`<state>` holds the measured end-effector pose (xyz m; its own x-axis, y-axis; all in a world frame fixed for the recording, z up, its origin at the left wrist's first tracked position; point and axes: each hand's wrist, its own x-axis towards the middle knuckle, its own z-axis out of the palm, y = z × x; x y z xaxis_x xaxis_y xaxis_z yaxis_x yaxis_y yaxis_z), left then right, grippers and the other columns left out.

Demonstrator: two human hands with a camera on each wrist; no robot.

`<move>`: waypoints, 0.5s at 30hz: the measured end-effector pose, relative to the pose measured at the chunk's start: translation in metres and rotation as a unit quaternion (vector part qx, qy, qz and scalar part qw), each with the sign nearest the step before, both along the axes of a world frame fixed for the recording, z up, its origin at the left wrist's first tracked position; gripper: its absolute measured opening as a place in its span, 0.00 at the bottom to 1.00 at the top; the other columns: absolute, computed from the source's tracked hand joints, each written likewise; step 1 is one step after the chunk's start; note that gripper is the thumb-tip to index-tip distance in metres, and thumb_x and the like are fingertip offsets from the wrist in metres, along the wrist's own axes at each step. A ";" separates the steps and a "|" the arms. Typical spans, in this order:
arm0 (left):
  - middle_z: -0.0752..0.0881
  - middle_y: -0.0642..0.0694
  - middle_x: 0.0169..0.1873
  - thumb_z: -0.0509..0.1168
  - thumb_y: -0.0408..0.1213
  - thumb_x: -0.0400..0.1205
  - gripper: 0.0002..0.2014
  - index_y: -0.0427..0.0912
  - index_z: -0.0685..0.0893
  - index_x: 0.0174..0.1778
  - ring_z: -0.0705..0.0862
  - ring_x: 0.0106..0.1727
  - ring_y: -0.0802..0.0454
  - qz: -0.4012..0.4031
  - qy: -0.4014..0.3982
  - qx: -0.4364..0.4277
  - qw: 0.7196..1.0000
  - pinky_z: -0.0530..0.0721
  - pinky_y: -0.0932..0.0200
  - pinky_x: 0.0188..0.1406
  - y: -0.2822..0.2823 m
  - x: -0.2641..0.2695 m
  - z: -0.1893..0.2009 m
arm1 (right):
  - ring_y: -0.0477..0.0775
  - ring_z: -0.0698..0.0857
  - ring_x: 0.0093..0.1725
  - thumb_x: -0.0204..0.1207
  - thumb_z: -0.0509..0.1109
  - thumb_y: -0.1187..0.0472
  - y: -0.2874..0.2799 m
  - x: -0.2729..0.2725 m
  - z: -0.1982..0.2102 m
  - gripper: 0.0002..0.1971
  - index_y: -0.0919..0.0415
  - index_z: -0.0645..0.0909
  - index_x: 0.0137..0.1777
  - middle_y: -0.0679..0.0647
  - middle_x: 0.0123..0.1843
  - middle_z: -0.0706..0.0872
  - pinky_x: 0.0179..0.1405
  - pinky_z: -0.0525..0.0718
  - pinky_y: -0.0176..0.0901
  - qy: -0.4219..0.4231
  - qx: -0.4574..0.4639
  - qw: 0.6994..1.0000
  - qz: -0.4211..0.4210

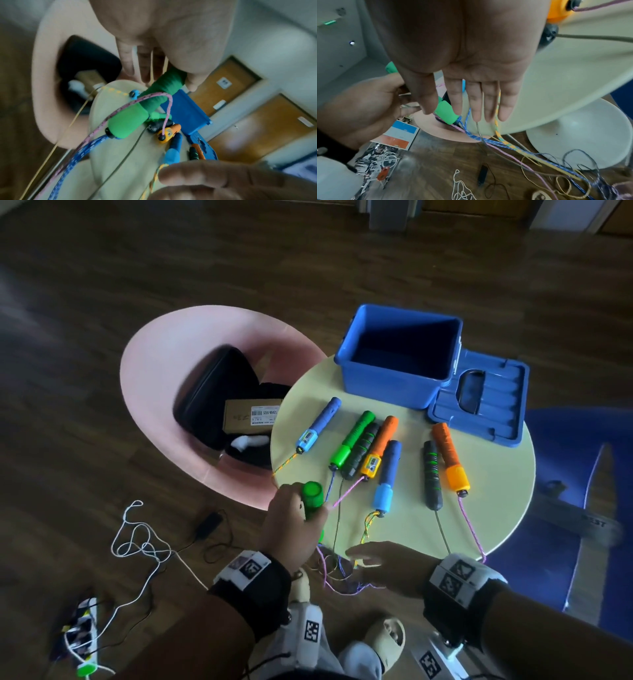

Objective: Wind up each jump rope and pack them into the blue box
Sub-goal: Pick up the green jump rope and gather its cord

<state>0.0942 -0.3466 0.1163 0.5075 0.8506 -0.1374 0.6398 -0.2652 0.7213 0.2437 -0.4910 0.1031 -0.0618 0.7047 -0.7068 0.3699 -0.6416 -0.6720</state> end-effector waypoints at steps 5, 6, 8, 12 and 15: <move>0.84 0.55 0.35 0.65 0.61 0.74 0.16 0.53 0.77 0.44 0.85 0.40 0.49 -0.062 -0.036 0.118 0.990 0.82 0.52 0.40 -0.006 0.005 0.039 | 0.44 0.87 0.52 0.77 0.76 0.54 0.015 0.002 0.022 0.23 0.44 0.76 0.71 0.46 0.67 0.84 0.61 0.85 0.43 -0.015 0.092 0.994 -0.058; 0.85 0.55 0.36 0.66 0.61 0.74 0.16 0.52 0.78 0.45 0.85 0.41 0.53 -0.071 -0.065 0.120 0.988 0.82 0.53 0.42 -0.007 0.009 0.047 | 0.45 0.88 0.51 0.74 0.79 0.52 0.020 0.001 0.030 0.27 0.40 0.73 0.71 0.45 0.67 0.82 0.57 0.87 0.43 -0.002 0.106 0.990 -0.094; 0.86 0.56 0.37 0.69 0.59 0.74 0.16 0.50 0.81 0.44 0.85 0.42 0.59 -0.089 -0.116 0.112 0.983 0.82 0.57 0.45 -0.009 0.018 0.058 | 0.47 0.90 0.53 0.68 0.81 0.48 0.033 -0.004 0.040 0.30 0.31 0.71 0.67 0.41 0.64 0.83 0.57 0.87 0.48 0.012 0.152 0.981 -0.121; 0.86 0.57 0.49 0.70 0.62 0.71 0.20 0.56 0.81 0.54 0.84 0.54 0.61 -0.079 -0.160 0.046 0.983 0.77 0.71 0.53 -0.008 0.030 0.067 | 0.41 0.89 0.50 0.75 0.76 0.56 0.051 -0.007 0.052 0.14 0.46 0.82 0.60 0.46 0.52 0.90 0.57 0.88 0.52 -0.028 0.207 0.970 -0.126; 0.87 0.52 0.56 0.70 0.64 0.64 0.33 0.60 0.74 0.65 0.86 0.56 0.63 -0.087 -0.178 -0.179 0.964 0.80 0.68 0.56 -0.001 0.029 0.059 | 0.54 0.91 0.52 0.81 0.70 0.64 0.056 -0.003 0.070 0.11 0.62 0.84 0.62 0.61 0.55 0.91 0.57 0.89 0.55 0.090 0.194 0.945 -0.247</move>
<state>0.1232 -0.3480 0.1748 0.7079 0.6785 -0.1964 0.3025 -0.0400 0.9523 0.2410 -0.4346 0.1730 0.2485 0.8830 -0.3981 -0.0539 -0.3978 -0.9159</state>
